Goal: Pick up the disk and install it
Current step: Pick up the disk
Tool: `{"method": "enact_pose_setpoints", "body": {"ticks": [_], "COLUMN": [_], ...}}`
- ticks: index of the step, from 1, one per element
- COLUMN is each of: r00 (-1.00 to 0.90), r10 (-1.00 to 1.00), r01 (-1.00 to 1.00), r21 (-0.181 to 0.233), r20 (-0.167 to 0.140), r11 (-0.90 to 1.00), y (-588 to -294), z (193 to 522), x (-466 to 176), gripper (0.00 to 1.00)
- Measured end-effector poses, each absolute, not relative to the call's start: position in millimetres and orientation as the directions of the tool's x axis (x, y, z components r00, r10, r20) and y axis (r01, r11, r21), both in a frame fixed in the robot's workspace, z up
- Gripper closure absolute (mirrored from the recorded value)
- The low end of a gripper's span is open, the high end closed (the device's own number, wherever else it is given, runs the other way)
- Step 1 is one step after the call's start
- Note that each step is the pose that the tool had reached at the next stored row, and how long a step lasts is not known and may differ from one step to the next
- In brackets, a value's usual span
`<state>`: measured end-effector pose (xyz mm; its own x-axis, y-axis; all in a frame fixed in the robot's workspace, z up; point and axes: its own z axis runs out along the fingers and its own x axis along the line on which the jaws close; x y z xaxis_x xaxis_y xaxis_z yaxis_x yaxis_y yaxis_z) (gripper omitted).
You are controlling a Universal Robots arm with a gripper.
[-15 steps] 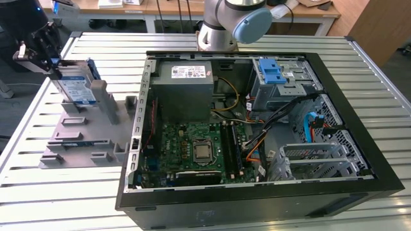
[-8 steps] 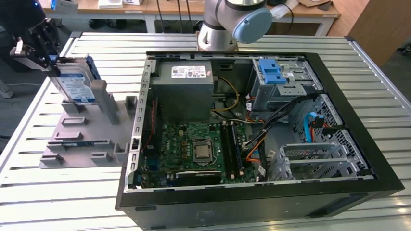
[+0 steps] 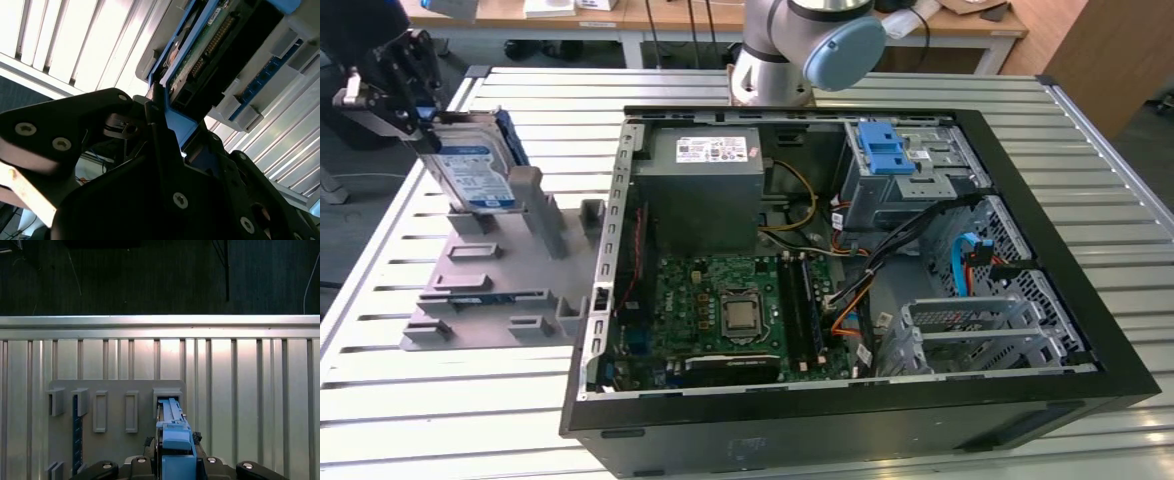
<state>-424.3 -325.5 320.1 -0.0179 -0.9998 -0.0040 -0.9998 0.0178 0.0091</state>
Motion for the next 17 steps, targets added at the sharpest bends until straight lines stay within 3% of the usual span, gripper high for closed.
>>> {"method": "enact_pose_setpoints", "body": {"ticks": [17], "r00": [-0.018], "r10": [-1.0], "r01": [-1.0], "r21": [0.009], "r20": [-0.004], "r11": [0.018], "y": [-325.5], "z": [329.5], "x": [-424.3], "gripper": [0.64]}}
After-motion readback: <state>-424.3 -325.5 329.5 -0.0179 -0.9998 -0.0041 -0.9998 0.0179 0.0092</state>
